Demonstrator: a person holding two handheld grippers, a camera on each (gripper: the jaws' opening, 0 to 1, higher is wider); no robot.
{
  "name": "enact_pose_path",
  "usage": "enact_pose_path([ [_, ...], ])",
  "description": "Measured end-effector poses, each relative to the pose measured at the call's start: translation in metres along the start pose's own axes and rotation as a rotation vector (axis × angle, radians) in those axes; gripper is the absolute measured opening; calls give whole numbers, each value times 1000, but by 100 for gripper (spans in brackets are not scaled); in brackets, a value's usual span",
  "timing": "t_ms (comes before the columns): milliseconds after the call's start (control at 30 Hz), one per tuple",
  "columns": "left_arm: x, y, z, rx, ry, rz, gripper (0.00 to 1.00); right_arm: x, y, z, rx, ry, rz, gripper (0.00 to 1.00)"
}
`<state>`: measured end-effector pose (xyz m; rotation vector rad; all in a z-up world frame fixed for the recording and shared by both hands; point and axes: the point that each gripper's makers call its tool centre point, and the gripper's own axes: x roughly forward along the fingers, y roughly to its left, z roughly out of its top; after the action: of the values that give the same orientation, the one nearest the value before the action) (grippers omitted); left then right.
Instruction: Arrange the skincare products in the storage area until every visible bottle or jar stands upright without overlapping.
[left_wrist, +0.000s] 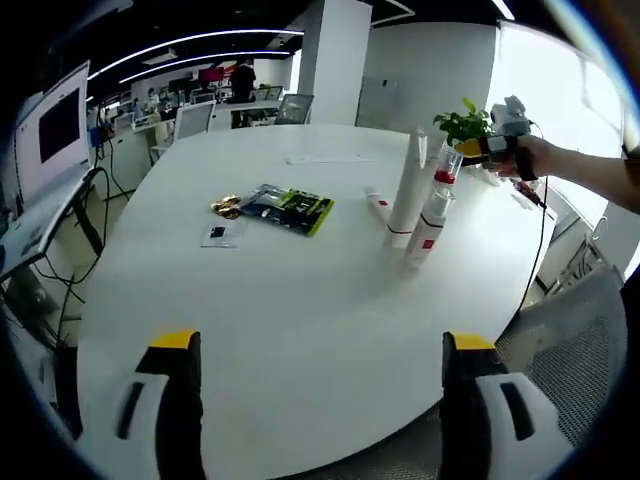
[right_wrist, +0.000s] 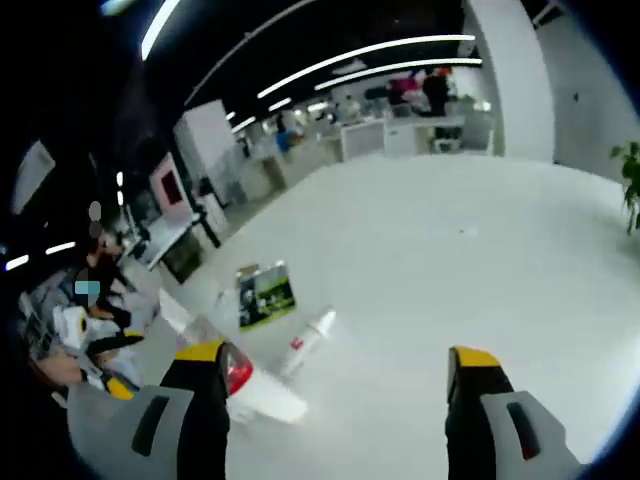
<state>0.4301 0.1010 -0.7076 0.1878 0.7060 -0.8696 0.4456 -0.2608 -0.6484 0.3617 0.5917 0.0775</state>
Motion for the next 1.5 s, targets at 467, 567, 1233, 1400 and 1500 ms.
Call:
enact_pose_path([
  [467,-1,3,1,-31,-8,2,94,50,24,4,139,130,14,84],
  [567,-2,4,2,-43,-15,0,94,60,27,4,140,175,-5,81],
  [1233,-10,9,14,-137,-90,-26,91,110,30,-29,-56,620,-153,71],
  [1400,-11,12,16,-165,-107,-28,90,116,30,-46,-42,732,-190,66],
  [1500,-9,13,12,-182,-86,-35,89,124,29,-50,-53,745,-218,61],
])
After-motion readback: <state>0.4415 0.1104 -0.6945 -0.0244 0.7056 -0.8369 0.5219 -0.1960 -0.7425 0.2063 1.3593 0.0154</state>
